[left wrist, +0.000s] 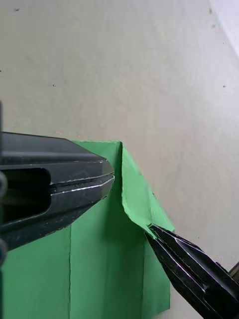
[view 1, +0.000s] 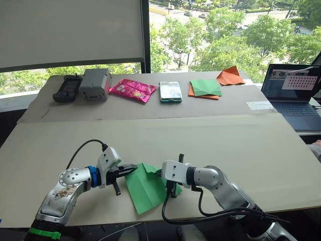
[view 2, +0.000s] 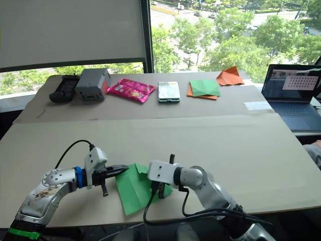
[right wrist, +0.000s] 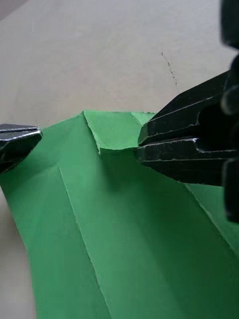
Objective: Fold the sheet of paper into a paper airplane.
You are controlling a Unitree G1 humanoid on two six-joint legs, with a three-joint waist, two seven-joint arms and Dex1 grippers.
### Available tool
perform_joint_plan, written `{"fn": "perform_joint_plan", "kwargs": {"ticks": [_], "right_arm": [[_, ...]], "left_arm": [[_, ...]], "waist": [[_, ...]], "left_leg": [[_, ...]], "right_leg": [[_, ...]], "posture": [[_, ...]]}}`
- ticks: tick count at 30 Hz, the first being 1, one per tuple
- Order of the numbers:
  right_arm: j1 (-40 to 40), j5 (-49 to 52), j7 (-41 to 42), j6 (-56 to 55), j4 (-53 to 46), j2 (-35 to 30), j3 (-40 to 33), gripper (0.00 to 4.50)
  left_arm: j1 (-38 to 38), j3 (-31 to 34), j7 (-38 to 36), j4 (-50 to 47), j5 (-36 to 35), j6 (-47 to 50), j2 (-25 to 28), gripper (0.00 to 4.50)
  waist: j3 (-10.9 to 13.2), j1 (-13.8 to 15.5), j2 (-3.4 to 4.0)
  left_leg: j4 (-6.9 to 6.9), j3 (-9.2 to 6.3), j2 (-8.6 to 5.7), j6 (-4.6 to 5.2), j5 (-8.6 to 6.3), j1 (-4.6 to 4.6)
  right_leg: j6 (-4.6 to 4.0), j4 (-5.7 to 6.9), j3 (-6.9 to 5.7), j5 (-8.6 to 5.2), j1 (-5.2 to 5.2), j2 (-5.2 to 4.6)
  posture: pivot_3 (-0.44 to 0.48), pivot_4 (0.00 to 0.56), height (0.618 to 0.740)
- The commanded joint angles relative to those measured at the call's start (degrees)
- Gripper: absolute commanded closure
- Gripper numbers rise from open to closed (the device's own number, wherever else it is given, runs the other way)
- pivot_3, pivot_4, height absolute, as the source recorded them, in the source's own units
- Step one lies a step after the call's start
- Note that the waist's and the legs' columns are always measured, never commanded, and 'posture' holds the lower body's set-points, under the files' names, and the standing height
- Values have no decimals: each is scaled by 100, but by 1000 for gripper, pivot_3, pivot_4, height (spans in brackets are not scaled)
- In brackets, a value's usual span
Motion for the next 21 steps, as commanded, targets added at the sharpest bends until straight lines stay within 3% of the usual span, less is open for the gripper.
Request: {"fn": "perform_joint_plan", "kwargs": {"ticks": [1,8,12,21], "right_arm": [[-177,-160,213,99,-37,30,149,4479],[-185,-141,383,716,-21,150,124,4479],[-193,-140,380,808,12,191,112,4479],[-206,-129,331,905,-18,257,-19,4479]], "left_arm": [[-114,-19,-34,-61,-36,52,45,4500],[-552,-229,23,-4,-110,369,-175,4500],[-1000,-451,110,535,163,333,-343,4500],[-1135,-999,-29,1042,606,95,-350,4500]], "waist": [[-1,-14,0],[-7,-23,-5],[-10,-24,-6],[-14,-33,1]], "left_leg": [[0,0,0,0,0,2],[-1,0,1,2,1,7],[2,-1,0,2,1,8],[3,-2,0,3,2,8]], "right_leg": [[0,1,0,0,2,0],[1,8,-1,0,6,2],[1,7,-2,1,8,3],[4,14,-2,3,9,6]], "posture": [[0,150,740],[0,150,740],[0,150,740],[0,150,740]]}}
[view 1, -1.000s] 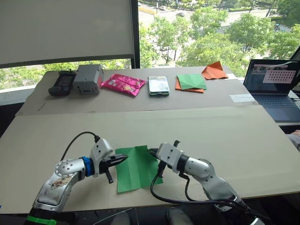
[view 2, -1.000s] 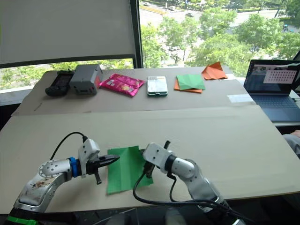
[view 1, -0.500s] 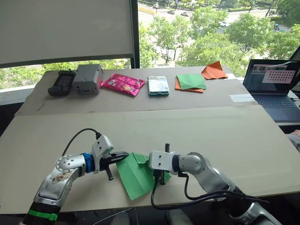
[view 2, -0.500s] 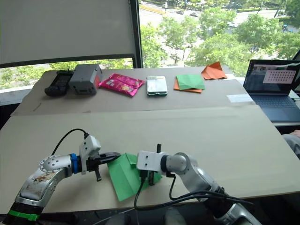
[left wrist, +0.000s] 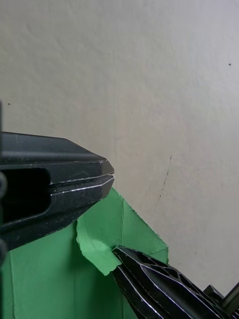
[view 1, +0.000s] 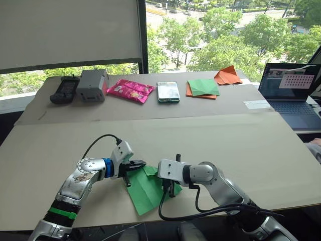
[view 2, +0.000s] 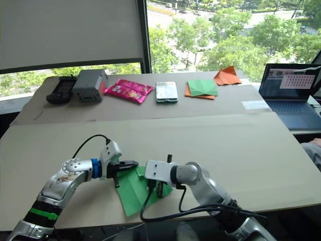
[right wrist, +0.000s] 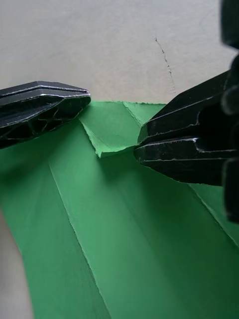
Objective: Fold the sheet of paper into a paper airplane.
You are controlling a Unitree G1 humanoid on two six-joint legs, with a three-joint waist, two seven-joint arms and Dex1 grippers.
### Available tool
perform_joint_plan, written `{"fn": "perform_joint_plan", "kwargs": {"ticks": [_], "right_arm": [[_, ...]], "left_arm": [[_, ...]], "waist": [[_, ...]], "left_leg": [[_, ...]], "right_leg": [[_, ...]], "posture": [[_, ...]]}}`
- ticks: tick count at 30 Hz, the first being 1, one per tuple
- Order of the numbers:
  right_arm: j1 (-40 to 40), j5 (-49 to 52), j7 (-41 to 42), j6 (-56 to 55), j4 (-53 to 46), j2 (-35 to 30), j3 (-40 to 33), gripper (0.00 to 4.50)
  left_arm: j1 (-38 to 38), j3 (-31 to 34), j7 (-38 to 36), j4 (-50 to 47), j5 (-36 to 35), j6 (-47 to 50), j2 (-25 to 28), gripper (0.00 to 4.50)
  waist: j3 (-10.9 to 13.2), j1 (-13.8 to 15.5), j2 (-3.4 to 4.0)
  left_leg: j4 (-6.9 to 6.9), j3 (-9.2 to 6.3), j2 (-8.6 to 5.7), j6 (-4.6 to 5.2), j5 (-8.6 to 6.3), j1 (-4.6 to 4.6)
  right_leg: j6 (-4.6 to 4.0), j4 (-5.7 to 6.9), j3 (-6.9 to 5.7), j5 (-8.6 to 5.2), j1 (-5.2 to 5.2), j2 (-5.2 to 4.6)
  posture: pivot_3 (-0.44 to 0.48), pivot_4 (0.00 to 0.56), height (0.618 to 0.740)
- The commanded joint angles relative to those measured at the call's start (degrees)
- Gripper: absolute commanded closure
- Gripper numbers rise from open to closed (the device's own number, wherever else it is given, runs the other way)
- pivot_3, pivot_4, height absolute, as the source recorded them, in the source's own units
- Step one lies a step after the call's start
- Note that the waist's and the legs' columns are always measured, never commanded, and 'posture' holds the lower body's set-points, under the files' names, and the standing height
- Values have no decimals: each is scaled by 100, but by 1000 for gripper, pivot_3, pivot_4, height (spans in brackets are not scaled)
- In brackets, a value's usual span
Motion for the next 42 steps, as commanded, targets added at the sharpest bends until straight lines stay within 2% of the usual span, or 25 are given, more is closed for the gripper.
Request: {"fn": "perform_joint_plan", "kwargs": {"ticks": [1,15,20,23,27,32,33,35,42], "right_arm": [[25,3,-14,195,7,7,-63,4479],[88,29,-76,364,-253,-30,-156,4479],[69,214,-154,443,-249,43,-354,2884],[24,764,-95,780,-533,302,-794,1872],[-236,1475,-184,1333,-660,785,-1414,1872],[-401,1384,-396,1199,-72,866,-1273,3488],[-404,1355,-389,1163,-7,844,-1184,3931],[-410,1321,-393,1108,86,829,-1073,4481],[-430,1244,-574,834,713,1028,-753,4481]], "left_arm": [[-115,-183,10,167,318,-279,1,4500],[-94,-584,-63,570,866,-613,48,4500],[-25,-610,-52,642,949,-699,86,4500],[-17,-609,-32,662,966,-711,62,4500],[-24,-618,-4,663,982,-733,23,4500],[-42,-617,18,692,977,-749,-9,4500],[-38,-615,21,685,973,-748,-13,4500],[-33,-612,27,676,971,-748,-18,4500],[-17,-640,78,635,982,-742,-80,4500]], "waist": [[-1,7,-2],[-19,37,22],[-27,21,22],[-30,15,25],[-32,8,29],[-50,23,27],[-50,22,27],[-51,18,30],[-56,18,37]], "left_leg": [[1,0,0,0,0,0],[6,0,-2,-1,0,0],[6,0,-1,0,0,0],[6,0,-1,0,0,0],[6,-1,-1,0,0,0],[6,-2,-2,0,0,0],[6,-2,-2,0,0,0],[6,-1,-2,0,0,-2],[5,-2,-2,0,0,-1]], "right_leg": [[0,0,0,0,1,0],[0,-1,0,0,6,-1],[0,-1,0,0,5,-1],[0,0,0,0,5,-1],[1,2,0,0,6,0],[2,2,-1,1,7,-1],[1,1,-1,0,7,-1],[1,1,0,1,6,-2],[2,3,0,1,6,0]], "posture": [[0,150,740],[0,150,740],[0,150,740],[0,150,740],[0,150,740],[0,150,740],[0,150,740],[0,150,740],[0,150,740]]}}
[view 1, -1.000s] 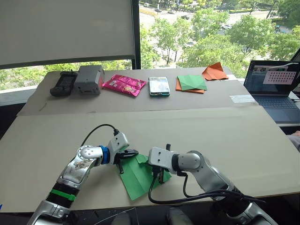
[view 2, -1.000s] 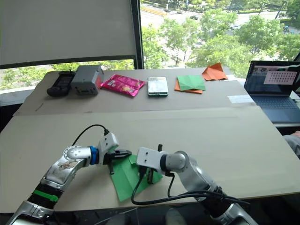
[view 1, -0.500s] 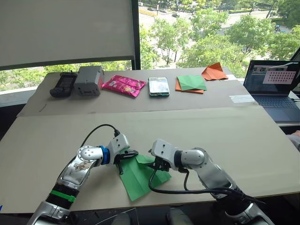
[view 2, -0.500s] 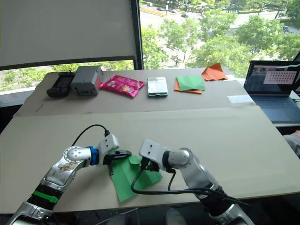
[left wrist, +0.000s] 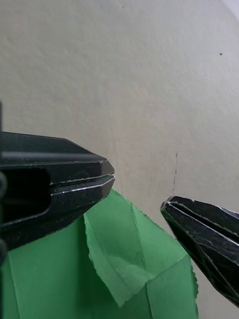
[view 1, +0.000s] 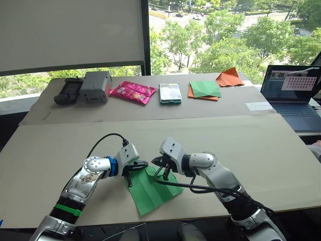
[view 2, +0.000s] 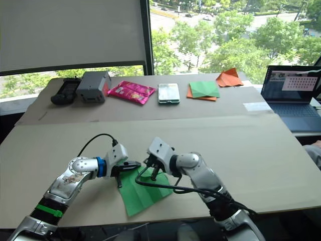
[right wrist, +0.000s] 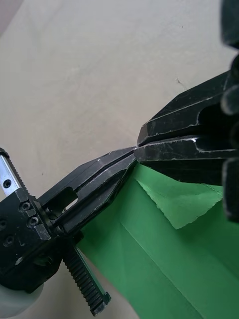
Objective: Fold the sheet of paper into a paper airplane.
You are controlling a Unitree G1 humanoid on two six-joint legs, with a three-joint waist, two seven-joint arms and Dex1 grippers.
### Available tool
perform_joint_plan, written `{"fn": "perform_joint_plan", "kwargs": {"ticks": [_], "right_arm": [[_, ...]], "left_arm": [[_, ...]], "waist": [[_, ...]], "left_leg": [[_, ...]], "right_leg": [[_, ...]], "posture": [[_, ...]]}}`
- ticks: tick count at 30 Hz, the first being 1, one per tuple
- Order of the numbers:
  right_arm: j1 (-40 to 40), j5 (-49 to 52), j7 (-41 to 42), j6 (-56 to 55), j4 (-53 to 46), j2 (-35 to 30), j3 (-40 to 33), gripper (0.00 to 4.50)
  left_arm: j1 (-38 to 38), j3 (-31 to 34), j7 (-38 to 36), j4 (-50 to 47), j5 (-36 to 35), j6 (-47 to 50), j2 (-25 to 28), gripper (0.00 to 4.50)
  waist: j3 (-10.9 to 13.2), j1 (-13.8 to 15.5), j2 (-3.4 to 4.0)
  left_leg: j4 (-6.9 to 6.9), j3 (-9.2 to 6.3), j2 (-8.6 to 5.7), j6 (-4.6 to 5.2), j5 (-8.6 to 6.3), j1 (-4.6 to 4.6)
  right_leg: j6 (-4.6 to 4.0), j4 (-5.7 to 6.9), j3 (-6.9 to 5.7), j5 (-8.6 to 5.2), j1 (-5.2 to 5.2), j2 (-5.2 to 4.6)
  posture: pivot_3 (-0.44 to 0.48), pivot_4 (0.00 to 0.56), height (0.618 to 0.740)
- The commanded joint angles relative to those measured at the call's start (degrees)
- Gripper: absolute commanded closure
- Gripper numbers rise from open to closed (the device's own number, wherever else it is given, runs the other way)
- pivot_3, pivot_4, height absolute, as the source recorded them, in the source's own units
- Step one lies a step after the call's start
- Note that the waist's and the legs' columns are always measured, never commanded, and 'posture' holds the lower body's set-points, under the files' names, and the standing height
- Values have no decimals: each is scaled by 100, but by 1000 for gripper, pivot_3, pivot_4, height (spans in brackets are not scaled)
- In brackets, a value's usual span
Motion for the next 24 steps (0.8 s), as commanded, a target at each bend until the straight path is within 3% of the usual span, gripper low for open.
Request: {"fn": "perform_joint_plan", "kwargs": {"ticks": [1,11,24], "right_arm": [[-41,-35,-95,-272,104,84,95,4481],[-67,-197,-276,-485,806,133,237,4481],[90,-382,-208,-224,982,-105,428,4481]], "left_arm": [[195,-237,50,206,265,123,-19,4500],[234,-215,91,167,259,132,10,4500],[242,-211,113,171,279,131,30,4500]], "waist": [[0,4,1],[-10,-4,6],[-50,-6,7]], "left_leg": [[0,0,0,0,0,0],[1,0,0,0,0,0],[0,0,0,0,0,1]], "right_leg": [[0,0,0,0,1,0],[1,0,0,0,1,0],[0,0,0,0,2,0]], "posture": [[0,150,740],[0,150,740],[0,150,740]]}}
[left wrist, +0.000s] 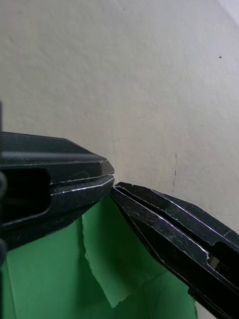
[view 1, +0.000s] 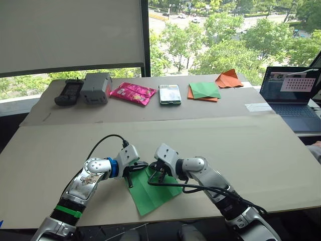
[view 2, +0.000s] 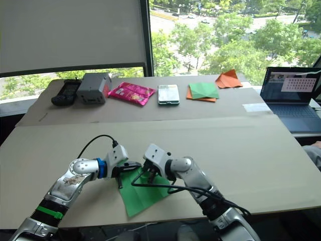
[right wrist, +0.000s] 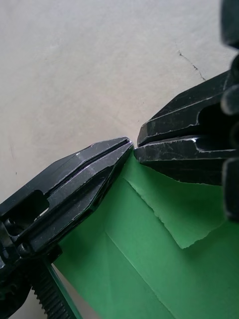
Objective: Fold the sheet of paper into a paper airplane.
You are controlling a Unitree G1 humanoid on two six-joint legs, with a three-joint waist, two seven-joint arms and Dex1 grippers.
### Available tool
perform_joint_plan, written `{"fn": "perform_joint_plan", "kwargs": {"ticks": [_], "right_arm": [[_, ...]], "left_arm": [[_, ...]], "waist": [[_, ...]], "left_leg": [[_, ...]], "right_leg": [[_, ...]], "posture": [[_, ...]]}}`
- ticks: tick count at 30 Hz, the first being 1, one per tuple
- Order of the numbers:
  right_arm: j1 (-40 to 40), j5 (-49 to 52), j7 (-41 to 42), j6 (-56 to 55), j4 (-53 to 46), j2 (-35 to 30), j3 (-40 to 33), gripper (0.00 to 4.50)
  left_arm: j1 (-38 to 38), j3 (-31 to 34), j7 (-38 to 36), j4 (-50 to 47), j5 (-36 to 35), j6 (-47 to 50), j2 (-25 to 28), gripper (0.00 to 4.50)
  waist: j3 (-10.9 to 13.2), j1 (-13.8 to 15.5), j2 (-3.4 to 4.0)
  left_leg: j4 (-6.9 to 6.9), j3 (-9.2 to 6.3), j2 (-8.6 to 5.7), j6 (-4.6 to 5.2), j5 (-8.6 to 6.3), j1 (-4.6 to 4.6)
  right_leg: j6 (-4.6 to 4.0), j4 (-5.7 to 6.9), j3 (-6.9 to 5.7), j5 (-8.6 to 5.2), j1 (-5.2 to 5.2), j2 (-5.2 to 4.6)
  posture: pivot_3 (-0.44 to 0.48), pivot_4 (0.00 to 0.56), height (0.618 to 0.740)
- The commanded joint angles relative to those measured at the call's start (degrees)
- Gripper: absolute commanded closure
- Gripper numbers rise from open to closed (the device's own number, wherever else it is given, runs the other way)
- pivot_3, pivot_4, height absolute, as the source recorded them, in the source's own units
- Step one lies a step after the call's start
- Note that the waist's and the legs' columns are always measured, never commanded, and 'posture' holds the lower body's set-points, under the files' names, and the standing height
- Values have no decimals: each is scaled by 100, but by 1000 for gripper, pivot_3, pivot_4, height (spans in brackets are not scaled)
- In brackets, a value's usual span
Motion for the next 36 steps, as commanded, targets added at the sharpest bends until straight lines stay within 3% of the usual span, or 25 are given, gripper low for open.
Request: {"fn": "perform_joint_plan", "kwargs": {"ticks": [1,36], "right_arm": [[154,-161,-3,303,194,-181,101,4481],[1210,-227,-146,470,-897,-1321,-18,4481]], "left_arm": [[166,-190,-7,229,247,131,48,4500],[124,-209,-34,301,238,121,91,4500]], "waist": [[-1,4,0],[-29,61,-37]], "left_leg": [[0,0,0,0,0,0],[0,1,-1,-4,-2,-1]], "right_leg": [[0,0,0,0,0,0],[-4,-8,0,-5,-1,-3]], "posture": [[0,150,740],[0,150,740]]}}
